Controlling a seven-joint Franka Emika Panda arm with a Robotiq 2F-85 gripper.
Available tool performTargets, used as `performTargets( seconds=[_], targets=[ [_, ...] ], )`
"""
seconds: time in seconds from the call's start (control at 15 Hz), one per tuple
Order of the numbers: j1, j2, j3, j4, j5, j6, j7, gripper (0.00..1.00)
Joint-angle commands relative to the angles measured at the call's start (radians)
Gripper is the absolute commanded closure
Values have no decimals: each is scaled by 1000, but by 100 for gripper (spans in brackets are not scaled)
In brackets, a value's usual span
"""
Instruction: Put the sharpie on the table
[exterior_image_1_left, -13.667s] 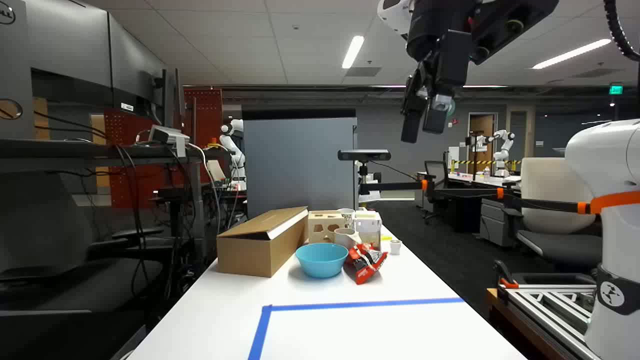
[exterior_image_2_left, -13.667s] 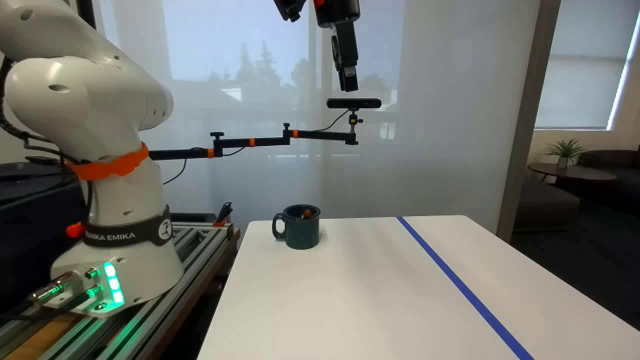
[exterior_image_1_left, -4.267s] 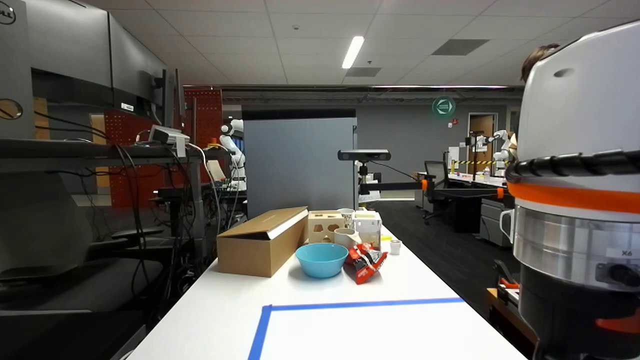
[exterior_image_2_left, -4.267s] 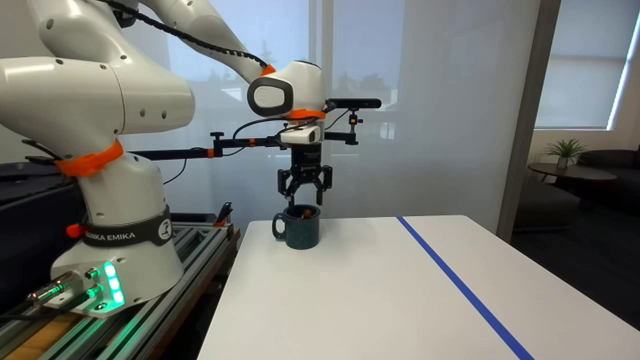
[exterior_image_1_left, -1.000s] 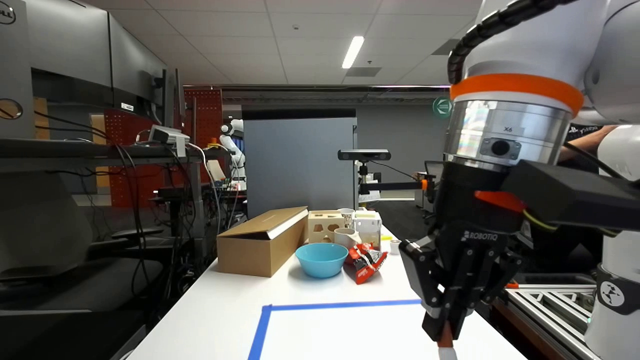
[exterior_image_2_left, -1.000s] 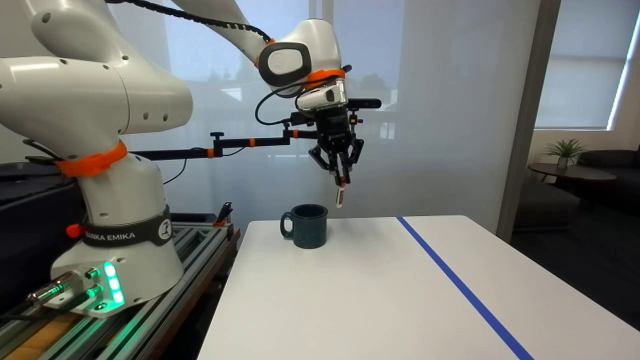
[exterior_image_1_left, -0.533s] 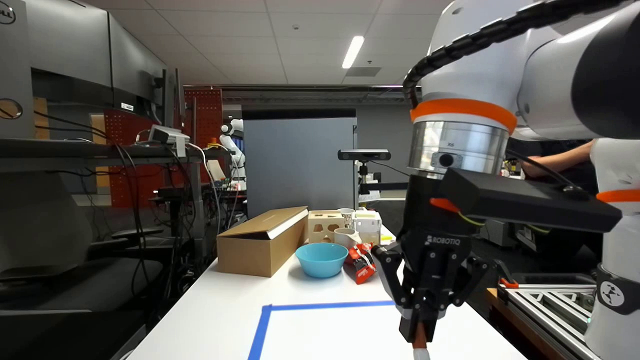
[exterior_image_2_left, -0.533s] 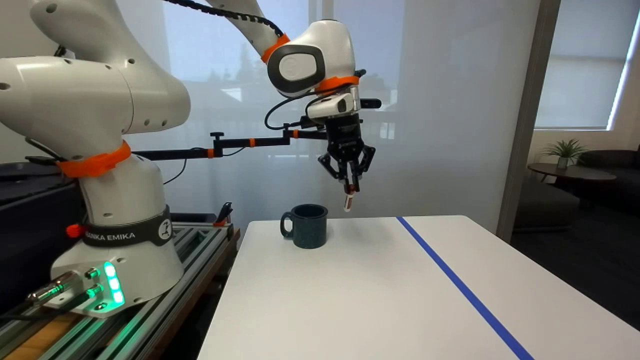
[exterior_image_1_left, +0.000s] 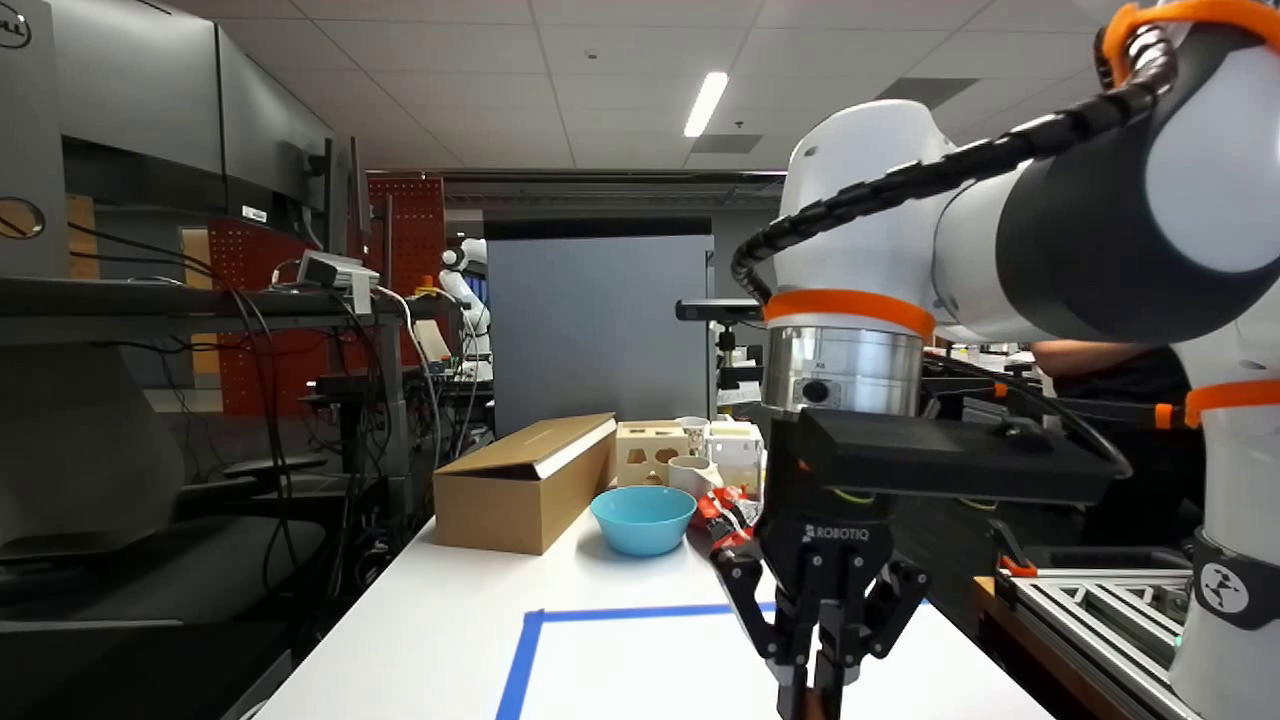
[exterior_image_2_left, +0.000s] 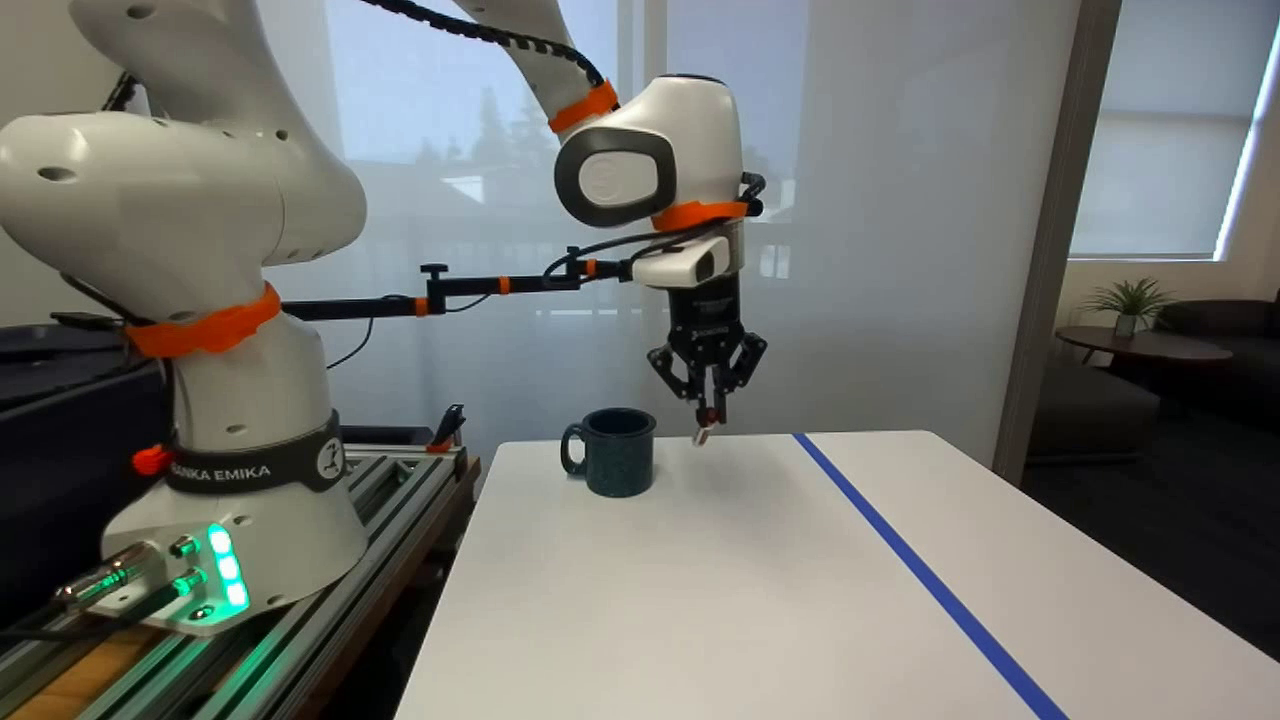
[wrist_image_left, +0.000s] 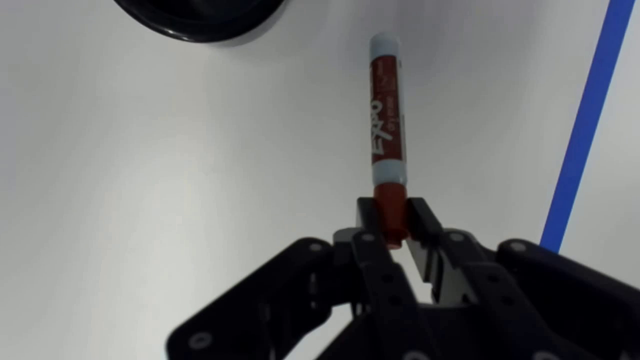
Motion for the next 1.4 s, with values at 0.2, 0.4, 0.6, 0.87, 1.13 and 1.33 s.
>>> performTargets(
  seconds=[0.2, 0.4, 0.6, 0.87, 1.13, 1.33],
  targets=[
    [203, 172, -221, 45, 116, 149, -165, 95],
    [233, 227, -238, 57, 225, 170, -268, 95],
    [241, 281, -234, 65, 298, 212, -342, 95],
    [208, 362, -199, 70, 303, 313, -387, 95],
    [213, 454, -235, 77, 257, 433, -393, 95],
    [261, 493, -298, 77, 238, 488, -386, 84]
  ],
)
